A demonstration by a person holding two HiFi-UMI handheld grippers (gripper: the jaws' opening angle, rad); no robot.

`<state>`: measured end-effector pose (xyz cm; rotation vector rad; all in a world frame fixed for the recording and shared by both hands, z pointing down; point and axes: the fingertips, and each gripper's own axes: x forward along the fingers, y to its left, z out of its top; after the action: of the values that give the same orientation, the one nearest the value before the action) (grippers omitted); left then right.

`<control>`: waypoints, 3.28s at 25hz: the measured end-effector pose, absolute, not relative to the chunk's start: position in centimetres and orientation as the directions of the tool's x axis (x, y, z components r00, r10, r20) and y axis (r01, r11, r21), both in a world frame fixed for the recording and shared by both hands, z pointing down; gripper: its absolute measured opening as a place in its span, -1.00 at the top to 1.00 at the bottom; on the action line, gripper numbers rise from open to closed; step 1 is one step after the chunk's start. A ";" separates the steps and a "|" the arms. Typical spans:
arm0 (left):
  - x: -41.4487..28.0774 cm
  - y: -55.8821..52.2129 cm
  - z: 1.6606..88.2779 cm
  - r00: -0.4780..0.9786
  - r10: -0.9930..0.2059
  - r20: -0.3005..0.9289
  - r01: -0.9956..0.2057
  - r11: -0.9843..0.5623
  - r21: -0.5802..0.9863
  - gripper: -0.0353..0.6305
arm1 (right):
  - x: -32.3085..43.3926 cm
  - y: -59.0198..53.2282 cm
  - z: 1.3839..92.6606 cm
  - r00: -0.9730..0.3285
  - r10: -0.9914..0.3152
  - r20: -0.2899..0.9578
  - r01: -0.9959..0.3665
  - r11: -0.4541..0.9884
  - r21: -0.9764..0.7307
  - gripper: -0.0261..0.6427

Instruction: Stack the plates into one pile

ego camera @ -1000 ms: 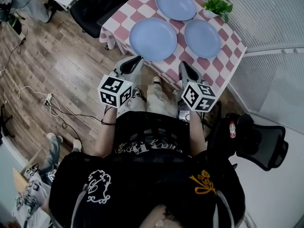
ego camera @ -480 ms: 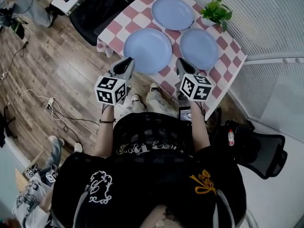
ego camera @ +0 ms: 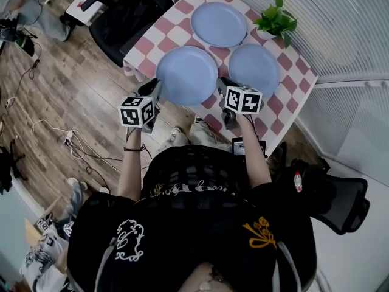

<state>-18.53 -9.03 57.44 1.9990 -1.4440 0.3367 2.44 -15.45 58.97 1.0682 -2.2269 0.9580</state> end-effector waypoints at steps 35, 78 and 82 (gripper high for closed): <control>-18.3 -9.1 62.8 0.417 -0.652 0.633 -0.868 -0.080 0.490 0.52 | 2.7 -16.1 61.5 -0.494 -0.447 0.746 -0.868 0.305 -0.392 0.78; 7.9 -22.4 62.0 0.643 -0.341 0.686 -0.742 -0.502 0.445 0.52 | 30.0 -19.4 62.7 -0.103 -0.613 0.783 -0.932 -0.215 -0.291 0.82; 8.0 -22.7 62.3 0.629 -0.343 0.698 -0.749 -0.510 0.424 0.51 | 30.2 -19.8 63.0 -0.096 -0.611 0.785 -0.935 -0.215 -0.282 0.82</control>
<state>8.04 -22.67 62.31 2.1158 -0.8505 0.7081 30.19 -19.81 63.05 1.8203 -1.6857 1.2283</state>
